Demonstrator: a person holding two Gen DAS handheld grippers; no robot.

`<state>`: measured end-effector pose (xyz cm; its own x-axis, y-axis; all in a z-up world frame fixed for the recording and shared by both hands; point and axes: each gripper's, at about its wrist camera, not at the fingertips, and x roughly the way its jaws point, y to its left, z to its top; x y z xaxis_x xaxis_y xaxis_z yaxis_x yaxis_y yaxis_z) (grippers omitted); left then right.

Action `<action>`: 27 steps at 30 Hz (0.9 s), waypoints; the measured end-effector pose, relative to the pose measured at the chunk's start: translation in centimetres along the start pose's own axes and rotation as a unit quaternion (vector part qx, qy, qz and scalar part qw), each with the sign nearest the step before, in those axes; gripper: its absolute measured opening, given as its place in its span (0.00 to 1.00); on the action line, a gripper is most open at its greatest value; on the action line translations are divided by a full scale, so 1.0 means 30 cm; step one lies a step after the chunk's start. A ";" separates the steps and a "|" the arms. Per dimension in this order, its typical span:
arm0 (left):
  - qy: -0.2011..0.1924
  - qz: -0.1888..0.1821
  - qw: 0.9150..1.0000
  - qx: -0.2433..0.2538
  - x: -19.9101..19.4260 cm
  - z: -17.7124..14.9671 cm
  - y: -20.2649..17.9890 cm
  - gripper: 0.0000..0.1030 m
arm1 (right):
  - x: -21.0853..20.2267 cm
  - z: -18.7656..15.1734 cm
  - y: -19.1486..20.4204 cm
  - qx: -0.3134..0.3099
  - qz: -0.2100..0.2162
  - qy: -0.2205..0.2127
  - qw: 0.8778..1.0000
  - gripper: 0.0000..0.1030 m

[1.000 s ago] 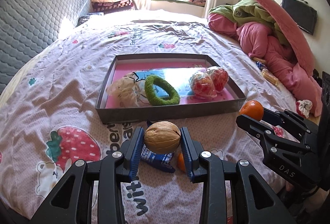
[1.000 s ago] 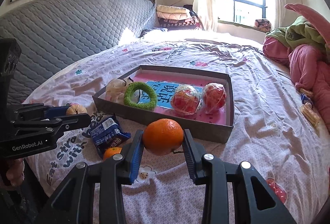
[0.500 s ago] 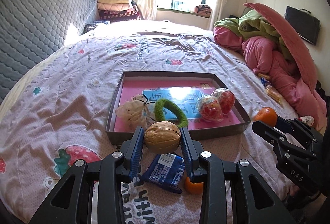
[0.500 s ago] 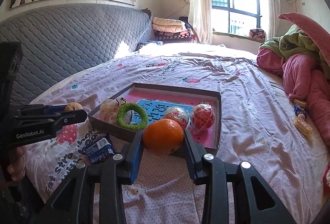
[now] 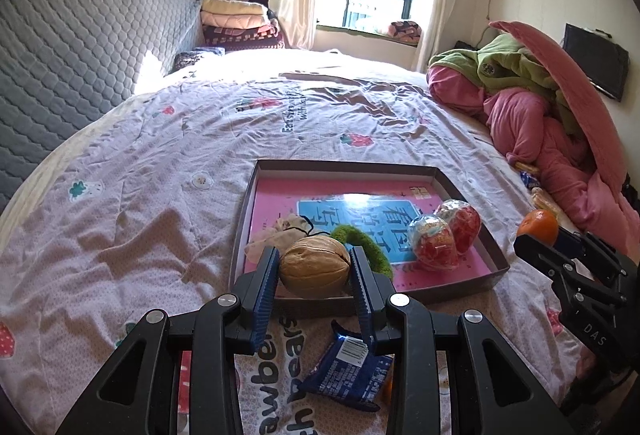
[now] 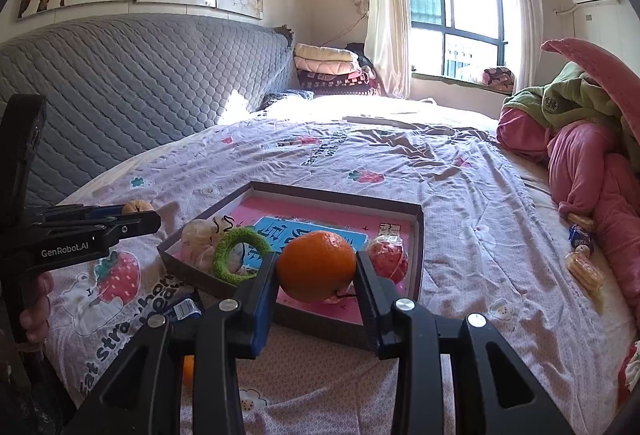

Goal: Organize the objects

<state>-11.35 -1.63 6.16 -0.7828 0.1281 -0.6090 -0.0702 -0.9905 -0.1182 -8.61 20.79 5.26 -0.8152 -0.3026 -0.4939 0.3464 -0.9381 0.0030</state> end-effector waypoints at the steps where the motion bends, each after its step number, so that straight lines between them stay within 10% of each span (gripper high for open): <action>1: -0.002 0.001 1.000 0.001 0.002 0.005 0.003 0.35 | 0.007 0.006 0.000 -0.001 0.000 -0.001 1.000 0.37; 27: -0.031 0.014 0.999 0.006 0.051 0.142 0.047 0.35 | 0.065 0.079 -0.055 0.011 -0.011 -0.015 1.000 0.37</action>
<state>-15.28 -3.05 8.41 -0.8211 0.0968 -0.5626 -0.0538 -0.9943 -0.0925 -11.88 21.35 6.34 -0.8362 -0.2855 -0.4683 0.3175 -0.9482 0.0112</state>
